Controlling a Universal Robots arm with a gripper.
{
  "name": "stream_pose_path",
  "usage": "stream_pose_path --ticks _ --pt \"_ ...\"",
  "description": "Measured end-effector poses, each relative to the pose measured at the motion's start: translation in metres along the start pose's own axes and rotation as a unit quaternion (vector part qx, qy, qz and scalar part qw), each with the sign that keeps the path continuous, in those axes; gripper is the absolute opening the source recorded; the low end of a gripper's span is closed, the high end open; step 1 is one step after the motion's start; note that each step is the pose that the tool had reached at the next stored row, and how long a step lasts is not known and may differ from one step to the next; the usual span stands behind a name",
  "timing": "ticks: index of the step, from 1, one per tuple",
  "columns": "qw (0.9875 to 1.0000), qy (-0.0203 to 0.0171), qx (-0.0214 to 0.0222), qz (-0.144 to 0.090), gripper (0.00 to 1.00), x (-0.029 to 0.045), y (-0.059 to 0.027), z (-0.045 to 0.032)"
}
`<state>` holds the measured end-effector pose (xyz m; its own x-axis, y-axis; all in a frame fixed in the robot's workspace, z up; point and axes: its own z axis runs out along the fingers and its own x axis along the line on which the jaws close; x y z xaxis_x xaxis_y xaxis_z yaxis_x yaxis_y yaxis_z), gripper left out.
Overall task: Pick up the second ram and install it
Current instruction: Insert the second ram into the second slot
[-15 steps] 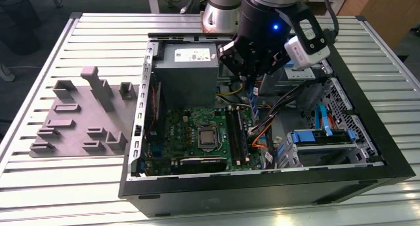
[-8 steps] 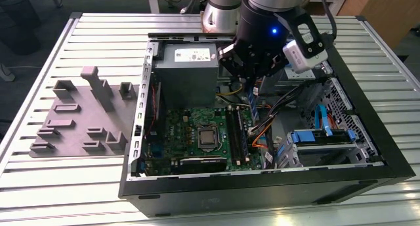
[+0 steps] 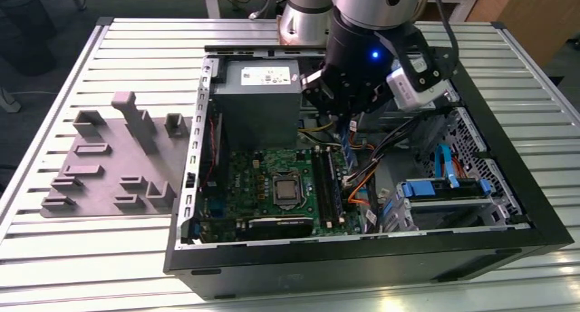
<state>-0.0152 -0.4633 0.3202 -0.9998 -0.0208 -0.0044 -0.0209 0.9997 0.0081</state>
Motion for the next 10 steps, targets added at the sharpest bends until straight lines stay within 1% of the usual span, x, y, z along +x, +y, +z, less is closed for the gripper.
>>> stream_pose_path --ticks 6,10 --pt "1.0 0.0018 0.0003 0.0 0.14 0.0 -0.0001 0.008" --pt "1.0 0.0026 0.0003 0.0 0.14 0.0 -0.0001 0.0111"
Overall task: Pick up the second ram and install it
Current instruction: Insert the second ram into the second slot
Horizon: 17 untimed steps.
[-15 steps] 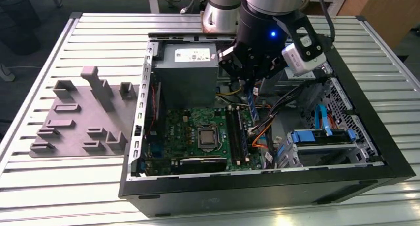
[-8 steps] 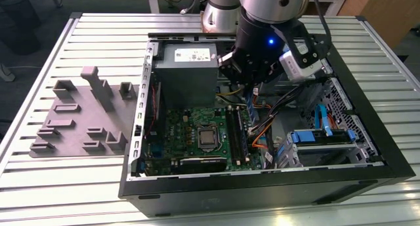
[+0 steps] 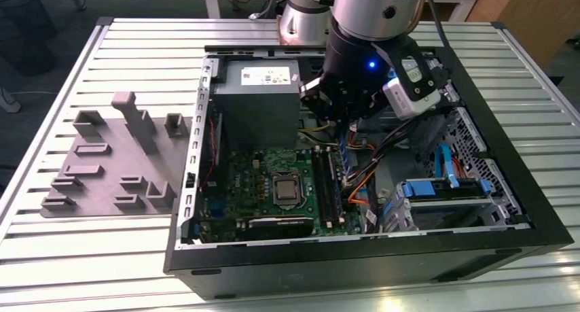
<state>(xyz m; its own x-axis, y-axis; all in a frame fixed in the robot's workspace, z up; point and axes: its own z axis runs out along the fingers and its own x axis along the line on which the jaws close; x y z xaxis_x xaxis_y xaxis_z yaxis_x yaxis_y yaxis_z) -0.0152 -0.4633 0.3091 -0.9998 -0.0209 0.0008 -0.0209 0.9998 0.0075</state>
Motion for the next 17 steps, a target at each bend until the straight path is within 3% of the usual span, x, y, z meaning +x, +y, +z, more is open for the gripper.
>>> stream_pose_path --ticks 17 --pt "1.0 0.0 -0.0001 0.0 0.14 0.0 0.0 0.0003"
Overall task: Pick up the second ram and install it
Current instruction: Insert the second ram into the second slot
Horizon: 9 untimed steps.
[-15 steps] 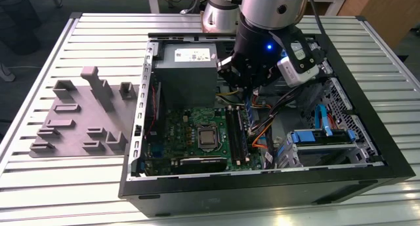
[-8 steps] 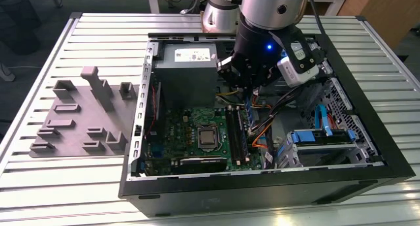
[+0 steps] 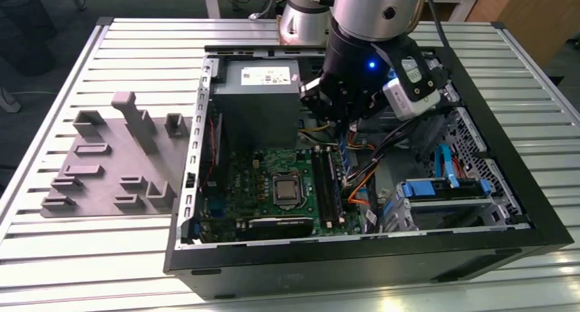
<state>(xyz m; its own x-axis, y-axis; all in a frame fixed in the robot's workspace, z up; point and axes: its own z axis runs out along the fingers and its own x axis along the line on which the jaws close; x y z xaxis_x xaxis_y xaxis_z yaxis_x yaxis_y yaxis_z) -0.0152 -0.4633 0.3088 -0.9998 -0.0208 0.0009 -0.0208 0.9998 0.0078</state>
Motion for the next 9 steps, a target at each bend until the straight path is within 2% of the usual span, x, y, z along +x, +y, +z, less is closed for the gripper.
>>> stream_pose_path --ticks 4,9 --pt "1.0 0.0 -0.0001 0.0 0.14 0.0 -0.0001 0.0011" --pt "1.0 0.0 0.0 0.0 0.14 0.0 -0.0001 0.0097"
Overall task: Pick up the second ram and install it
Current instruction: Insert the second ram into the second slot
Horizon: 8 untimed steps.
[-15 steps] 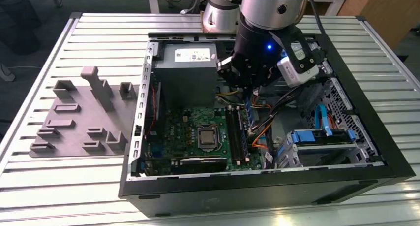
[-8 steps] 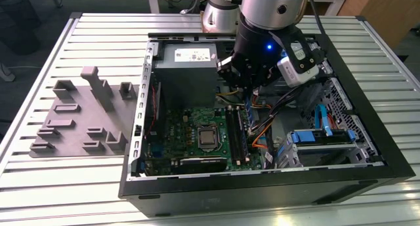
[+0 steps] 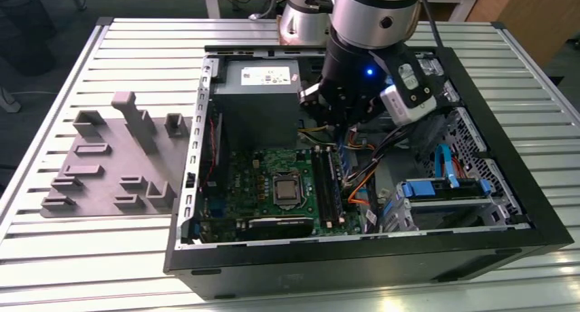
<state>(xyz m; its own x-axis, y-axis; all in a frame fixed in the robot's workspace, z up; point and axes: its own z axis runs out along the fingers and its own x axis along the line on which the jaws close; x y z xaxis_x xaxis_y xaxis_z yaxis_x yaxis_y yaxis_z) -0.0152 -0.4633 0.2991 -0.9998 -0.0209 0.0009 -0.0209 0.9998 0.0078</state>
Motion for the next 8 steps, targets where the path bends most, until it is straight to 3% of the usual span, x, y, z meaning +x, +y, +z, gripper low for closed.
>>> stream_pose_path --ticks 8 --pt "1.0 -0.0001 0.0 0.009 0.14 0.0055 -0.0002 0.0098"
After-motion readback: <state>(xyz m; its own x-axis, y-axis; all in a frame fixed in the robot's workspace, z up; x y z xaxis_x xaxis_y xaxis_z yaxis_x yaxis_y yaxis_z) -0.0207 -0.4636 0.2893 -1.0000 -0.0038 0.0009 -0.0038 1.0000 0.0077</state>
